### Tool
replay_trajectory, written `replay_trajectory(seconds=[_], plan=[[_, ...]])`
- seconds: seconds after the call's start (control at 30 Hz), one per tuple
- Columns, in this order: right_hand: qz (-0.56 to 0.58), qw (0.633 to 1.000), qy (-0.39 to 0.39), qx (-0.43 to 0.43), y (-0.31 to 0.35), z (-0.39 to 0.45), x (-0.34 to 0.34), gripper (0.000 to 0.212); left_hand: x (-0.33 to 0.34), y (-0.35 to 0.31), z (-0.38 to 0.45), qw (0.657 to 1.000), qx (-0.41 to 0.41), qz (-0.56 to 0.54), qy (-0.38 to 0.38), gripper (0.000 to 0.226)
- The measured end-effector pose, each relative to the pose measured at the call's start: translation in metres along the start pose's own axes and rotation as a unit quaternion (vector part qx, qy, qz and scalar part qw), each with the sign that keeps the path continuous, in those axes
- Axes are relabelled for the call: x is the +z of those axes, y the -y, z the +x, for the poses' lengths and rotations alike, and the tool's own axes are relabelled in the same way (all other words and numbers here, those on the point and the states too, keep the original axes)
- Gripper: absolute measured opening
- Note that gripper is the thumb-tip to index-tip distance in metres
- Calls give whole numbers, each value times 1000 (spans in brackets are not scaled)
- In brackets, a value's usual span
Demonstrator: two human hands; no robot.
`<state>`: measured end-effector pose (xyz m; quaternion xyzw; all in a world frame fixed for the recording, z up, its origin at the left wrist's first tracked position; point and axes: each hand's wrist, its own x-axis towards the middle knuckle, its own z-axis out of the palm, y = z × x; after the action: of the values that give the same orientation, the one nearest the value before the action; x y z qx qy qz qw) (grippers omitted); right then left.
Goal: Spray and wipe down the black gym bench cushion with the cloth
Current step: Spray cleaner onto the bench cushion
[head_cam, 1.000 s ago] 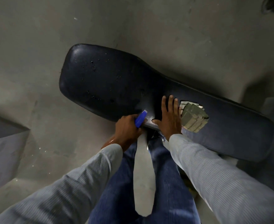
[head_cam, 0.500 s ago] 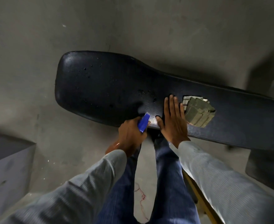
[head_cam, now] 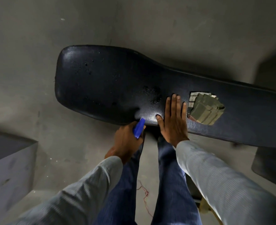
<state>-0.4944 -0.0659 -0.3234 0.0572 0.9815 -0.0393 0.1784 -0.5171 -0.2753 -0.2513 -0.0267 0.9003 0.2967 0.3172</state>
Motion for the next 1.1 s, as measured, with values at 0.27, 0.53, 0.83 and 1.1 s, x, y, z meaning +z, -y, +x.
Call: replay_trajectory(seconds=[0.27, 0.53, 0.83, 1.1], plan=[[32, 999, -16, -2, 33, 3, -15, 86, -11, 27, -2, 998, -62, -24, 6, 12], [-15, 989, -19, -144, 79, 13, 1, 77, -13, 49, -10, 989, -116, -73, -64, 19], [-6, 994, 2, -107, 75, 18, -19, 82, -29, 57, 5, 985, -119, -92, -82, 10], [36, 998, -53, 21, 23, 49, -41, 79, -39, 26, 40, 986, -100, -99, -94, 20]])
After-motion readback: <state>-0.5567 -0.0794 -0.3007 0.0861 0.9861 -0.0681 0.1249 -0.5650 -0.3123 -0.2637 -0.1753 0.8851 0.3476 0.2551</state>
